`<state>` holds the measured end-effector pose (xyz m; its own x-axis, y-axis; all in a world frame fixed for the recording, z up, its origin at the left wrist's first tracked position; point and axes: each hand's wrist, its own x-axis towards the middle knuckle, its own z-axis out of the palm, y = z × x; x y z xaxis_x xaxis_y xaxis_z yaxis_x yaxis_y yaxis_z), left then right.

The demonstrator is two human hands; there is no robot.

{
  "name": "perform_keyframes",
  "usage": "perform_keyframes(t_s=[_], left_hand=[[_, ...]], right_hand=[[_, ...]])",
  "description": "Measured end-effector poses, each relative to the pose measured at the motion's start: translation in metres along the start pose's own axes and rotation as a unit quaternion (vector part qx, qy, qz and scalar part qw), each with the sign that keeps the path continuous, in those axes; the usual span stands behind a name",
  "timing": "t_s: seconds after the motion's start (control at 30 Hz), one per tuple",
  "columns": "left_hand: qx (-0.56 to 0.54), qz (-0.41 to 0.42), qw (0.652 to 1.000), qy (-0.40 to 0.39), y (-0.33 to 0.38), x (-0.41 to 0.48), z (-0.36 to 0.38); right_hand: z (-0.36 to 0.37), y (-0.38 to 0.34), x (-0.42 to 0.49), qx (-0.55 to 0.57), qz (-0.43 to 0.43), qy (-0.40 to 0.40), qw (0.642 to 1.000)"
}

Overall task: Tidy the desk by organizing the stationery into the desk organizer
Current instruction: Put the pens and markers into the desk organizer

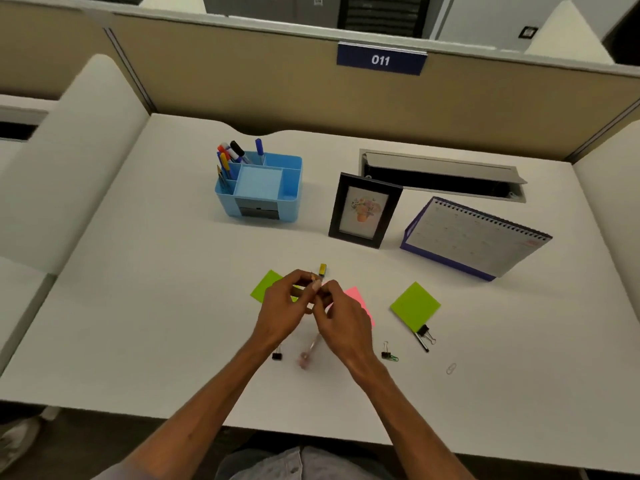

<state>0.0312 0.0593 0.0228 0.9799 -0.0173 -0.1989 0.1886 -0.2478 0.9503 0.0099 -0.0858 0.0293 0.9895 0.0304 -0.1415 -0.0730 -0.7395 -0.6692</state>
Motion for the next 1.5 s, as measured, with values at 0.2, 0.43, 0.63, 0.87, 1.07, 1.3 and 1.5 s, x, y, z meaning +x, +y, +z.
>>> perform_keyframes(t_s=[0.2, 0.43, 0.63, 0.87, 1.07, 1.3, 1.5], left_hand=[[0.004, 0.028, 0.995, 0.095, 0.017, 0.037, -0.061], [0.096, 0.110, 0.959, 0.244, 0.032, 0.119, -0.171], [0.127, 0.119, 0.939, 0.298, 0.039, 0.182, -0.216], [0.179, 0.109, 0.942, 0.261, 0.024, 0.221, -0.212], [0.211, 0.091, 0.944, 0.238, 0.005, 0.227, -0.207], [0.231, 0.078, 0.945, 0.218, -0.001, 0.227, -0.210], [0.209, 0.090, 0.950, 0.213, -0.001, 0.216, -0.212]], right_hand=[[0.018, -0.034, 0.033, 0.005, -0.023, -0.004, 1.000], [0.048, -0.036, 0.040, -0.004, 0.006, -0.021, 1.000], [0.065, -0.033, 0.043, 0.000, 0.041, -0.030, 0.999], [0.067, -0.035, 0.055, -0.005, 0.063, -0.024, 0.998], [0.065, -0.030, 0.055, -0.001, 0.083, -0.020, 0.996], [0.069, -0.033, 0.058, -0.007, 0.086, -0.018, 0.996], [0.075, -0.035, 0.055, -0.010, 0.077, -0.012, 0.997]])
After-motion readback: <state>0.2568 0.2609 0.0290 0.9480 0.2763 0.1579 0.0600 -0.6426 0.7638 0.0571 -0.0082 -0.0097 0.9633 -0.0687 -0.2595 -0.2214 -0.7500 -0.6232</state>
